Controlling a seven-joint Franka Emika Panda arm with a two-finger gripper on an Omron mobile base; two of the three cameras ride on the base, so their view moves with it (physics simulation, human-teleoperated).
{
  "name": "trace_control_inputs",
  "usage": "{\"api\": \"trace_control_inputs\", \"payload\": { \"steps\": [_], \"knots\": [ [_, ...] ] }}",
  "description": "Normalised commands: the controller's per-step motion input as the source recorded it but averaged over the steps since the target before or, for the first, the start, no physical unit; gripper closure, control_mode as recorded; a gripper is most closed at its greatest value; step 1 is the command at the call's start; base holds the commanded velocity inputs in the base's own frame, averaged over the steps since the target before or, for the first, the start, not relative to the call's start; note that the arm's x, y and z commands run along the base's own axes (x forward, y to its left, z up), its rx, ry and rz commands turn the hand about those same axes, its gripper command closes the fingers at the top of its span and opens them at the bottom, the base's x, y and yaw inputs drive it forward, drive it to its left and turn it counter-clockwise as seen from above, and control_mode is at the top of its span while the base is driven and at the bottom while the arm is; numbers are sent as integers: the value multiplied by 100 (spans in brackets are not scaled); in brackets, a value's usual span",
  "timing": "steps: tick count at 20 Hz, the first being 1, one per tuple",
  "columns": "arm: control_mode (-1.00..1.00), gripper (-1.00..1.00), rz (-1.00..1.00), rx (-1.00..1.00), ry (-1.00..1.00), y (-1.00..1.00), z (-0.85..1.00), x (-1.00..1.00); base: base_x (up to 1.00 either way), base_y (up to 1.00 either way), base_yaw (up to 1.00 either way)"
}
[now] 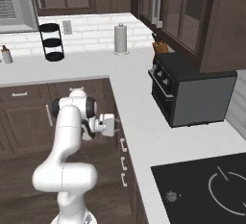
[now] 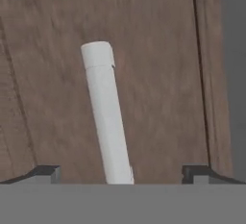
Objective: Take a straw from the drawer in front and place it inside the glass cup on the dining counter.
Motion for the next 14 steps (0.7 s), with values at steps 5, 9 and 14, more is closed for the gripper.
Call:
{"api": "trace_control_inputs", "payload": {
  "steps": [5, 9, 14],
  "knots": [
    [-100, -100, 11, 4, 4, -8, -43, 62, 0, 0, 0],
    [-100, -100, 9, 1, 9, -10, -44, 54, 0, 0, 0],
    [-100, -100, 5, 0, 5, -19, -28, 35, 0, 0, 0]
  ]
}}
